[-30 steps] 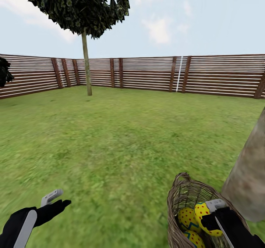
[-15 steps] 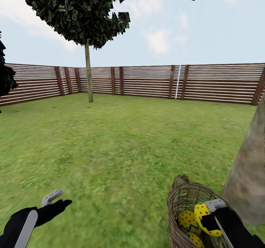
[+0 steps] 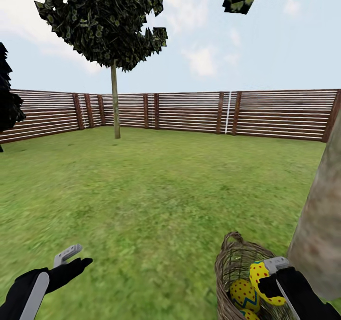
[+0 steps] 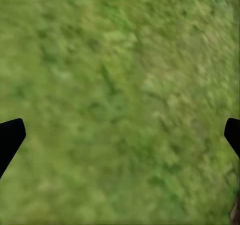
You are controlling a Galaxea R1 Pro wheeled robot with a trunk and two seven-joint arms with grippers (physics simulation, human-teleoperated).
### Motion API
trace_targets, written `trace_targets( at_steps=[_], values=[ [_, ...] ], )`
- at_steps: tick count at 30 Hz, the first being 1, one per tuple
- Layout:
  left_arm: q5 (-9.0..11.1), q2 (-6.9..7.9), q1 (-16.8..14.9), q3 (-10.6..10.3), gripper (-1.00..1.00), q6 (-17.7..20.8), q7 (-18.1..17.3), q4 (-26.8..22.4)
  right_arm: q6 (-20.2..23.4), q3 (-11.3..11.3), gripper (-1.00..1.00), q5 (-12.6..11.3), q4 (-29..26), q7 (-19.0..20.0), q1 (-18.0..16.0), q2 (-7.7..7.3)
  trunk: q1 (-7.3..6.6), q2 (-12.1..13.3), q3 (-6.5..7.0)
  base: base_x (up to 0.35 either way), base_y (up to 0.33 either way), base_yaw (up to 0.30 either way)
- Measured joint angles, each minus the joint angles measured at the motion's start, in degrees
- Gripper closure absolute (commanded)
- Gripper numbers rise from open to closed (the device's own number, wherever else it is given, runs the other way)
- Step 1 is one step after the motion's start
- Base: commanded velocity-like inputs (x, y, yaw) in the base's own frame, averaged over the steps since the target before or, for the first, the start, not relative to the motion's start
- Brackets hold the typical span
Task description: Take the three Easter eggs out of the wicker basket on the lawn in the garden, then place them on the lawn next to a single tree (choose any tree) so that all three eggs are next to the same tree and none are left in the basket.
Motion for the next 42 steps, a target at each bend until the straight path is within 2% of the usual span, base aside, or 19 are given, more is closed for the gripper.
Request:
trace_targets(
  at_steps=[16,24,29,37,42],
  values=[
    [0.0,0.0,0.0,0.0,-1.0,0.0,0.0,0.0,0.0,0.1,1.0,0.0,0.0,0.0,0.0,0.07,-3.52,6.4,2.87,0.0,0.0,0.0],
    [0.0,-0.01,0.0,0.0,-1.0,0.0,0.0,0.0,0.0,0.2,1.0,0.0,0.0,0.0,0.0,0.08,-5.27,9.6,4.41,0.0,0.0,-0.22],
    [0.0,-0.03,0.0,0.0,-1.0,0.0,0.0,0.0,0.1,0.3,1.0,0.0,0.1,0.0,0.0,0.11,-6.37,11.6,5.32,0.0,0.0,-0.029],
    [0.0,-0.07,0.0,0.0,-1.0,-0.1,0.0,0.7,0.1,0.3,1.0,0.1,0.1,0.0,0.0,0.87,-8.13,14.8,6.77,0.0,0.0,-0.017],
    [-0.1,-1.24,0.0,-0.1,-1.0,-0.1,0.0,0.7,0.1,0.3,1.0,0.1,0.1,0.0,0.0,0.97,-9.21,16.8,7.71,-0.082,0.054,-0.016]
  ],
)
